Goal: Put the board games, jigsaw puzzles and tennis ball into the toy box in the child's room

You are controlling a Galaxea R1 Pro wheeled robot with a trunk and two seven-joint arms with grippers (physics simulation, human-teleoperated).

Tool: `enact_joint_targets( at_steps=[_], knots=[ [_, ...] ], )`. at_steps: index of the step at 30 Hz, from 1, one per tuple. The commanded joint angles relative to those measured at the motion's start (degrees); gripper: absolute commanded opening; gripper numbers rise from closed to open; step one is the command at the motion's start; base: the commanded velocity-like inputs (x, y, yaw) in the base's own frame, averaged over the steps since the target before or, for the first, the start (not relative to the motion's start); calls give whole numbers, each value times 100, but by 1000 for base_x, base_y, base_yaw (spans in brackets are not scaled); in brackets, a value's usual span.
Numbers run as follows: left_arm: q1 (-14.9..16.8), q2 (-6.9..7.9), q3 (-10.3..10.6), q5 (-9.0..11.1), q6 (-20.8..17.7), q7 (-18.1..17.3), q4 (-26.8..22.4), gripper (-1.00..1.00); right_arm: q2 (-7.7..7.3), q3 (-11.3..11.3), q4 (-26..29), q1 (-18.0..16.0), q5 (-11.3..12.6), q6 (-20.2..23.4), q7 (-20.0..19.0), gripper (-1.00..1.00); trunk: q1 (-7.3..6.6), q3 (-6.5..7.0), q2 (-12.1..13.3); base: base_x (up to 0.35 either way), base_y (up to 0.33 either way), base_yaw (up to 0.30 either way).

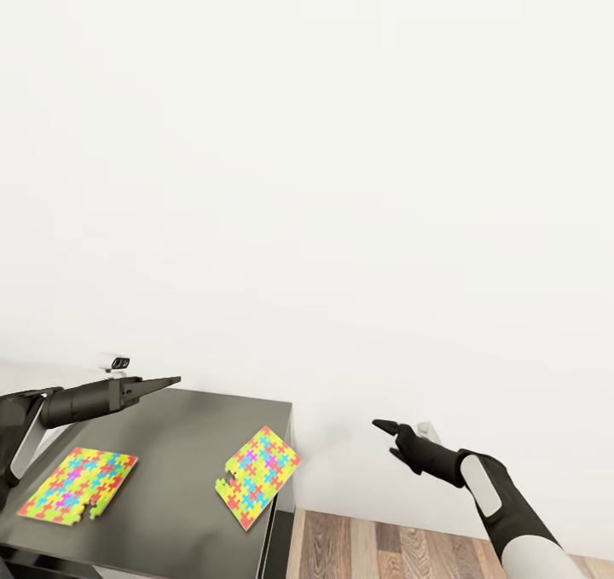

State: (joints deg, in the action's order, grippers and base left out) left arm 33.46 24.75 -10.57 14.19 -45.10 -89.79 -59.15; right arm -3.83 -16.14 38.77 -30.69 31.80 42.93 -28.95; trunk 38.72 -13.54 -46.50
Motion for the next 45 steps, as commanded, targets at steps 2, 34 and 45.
enact_joint_targets(
  at_steps=[2,34,45],
  knots=[
    [3,3,2,0,-61,-21,-1,100,6,-33,-38,-6,8,71,-23,100,46,-45,-88,0,0,0],
    [2,-5,-5,5,-61,-21,-1,100,14,17,-1104,-332,994,711,-393,100,748,-619,-1372,0,0,0],
    [2,-5,2,3,-61,-21,-1,100,6,31,-1091,-332,914,745,-1229,100,990,-817,-1813,0,0,0]
  ],
)
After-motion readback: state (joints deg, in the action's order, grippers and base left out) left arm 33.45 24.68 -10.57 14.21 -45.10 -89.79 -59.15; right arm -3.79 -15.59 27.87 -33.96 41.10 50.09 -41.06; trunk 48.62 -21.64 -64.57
